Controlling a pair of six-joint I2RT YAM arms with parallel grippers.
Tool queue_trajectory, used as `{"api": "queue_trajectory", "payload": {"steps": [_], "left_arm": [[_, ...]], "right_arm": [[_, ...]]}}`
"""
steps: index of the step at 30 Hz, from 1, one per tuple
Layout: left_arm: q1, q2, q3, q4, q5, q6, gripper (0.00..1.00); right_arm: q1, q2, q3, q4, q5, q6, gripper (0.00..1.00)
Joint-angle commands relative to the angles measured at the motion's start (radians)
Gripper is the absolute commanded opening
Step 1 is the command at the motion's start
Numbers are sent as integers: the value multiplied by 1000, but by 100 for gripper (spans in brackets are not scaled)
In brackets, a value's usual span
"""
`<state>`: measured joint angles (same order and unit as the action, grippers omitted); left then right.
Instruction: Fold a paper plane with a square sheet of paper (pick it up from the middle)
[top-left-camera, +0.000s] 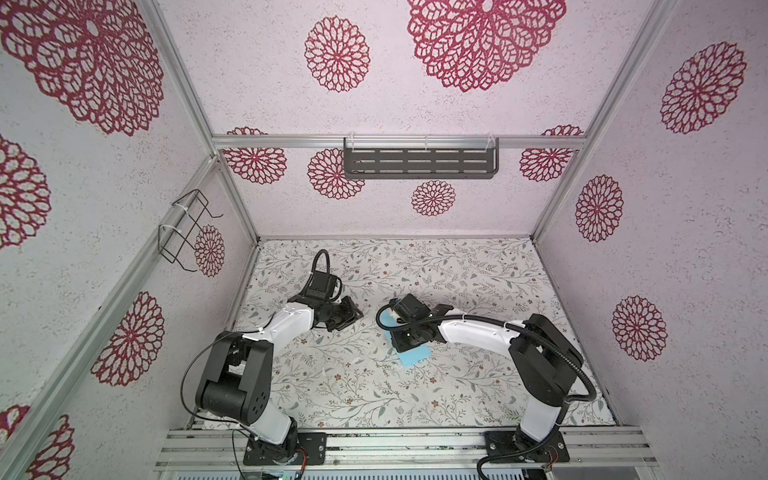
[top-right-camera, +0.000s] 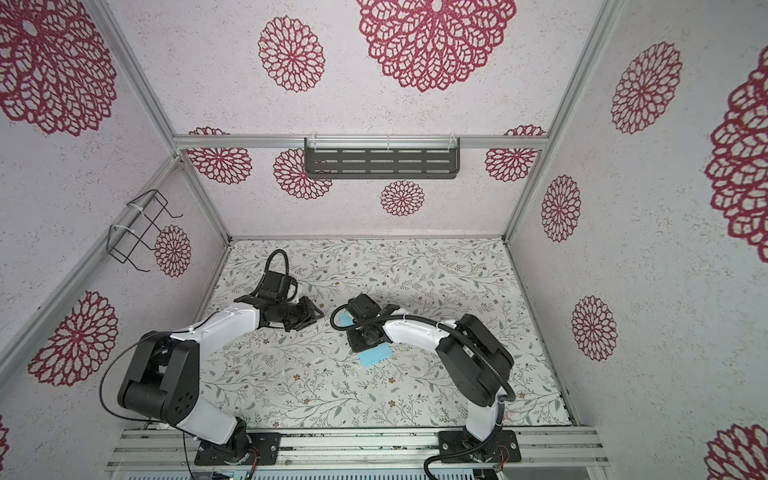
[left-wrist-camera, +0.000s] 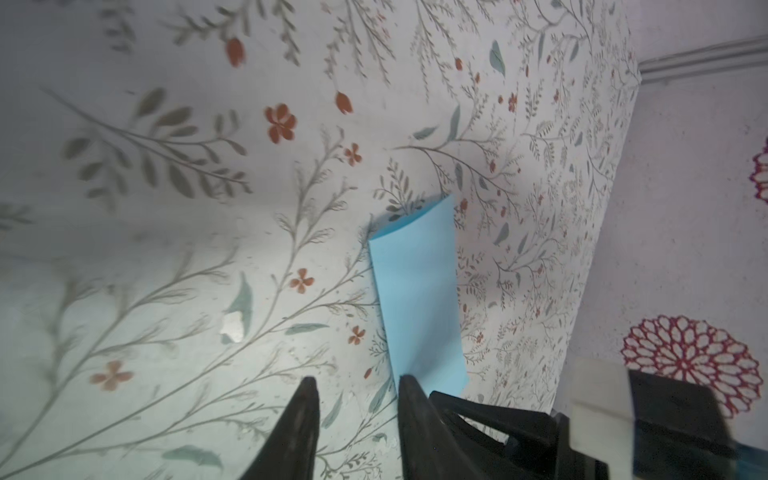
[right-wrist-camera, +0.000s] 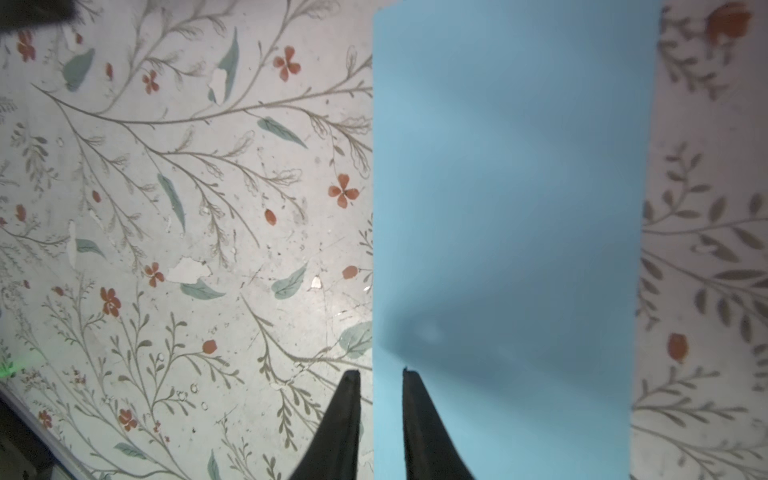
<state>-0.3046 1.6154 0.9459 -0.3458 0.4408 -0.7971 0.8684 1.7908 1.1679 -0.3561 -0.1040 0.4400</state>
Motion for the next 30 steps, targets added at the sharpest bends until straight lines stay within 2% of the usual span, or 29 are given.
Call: {"api": "queue_trajectory", "payload": {"steps": [1,6,11,30], "left_arm": [[-44,51,40,90,61,-22,26],[-91,150,79,114,73,-26,15],[-99,233,122,117,81,-21,9],[-98,377,186,43,30,30,1]], "right_arm": [[-5,-9,3,35,29,10,20],[-6,34,20,52,-4,12,15],[-6,54,25,61,3,11,14],[-6,102,29,33,-18,-2,14]]}}
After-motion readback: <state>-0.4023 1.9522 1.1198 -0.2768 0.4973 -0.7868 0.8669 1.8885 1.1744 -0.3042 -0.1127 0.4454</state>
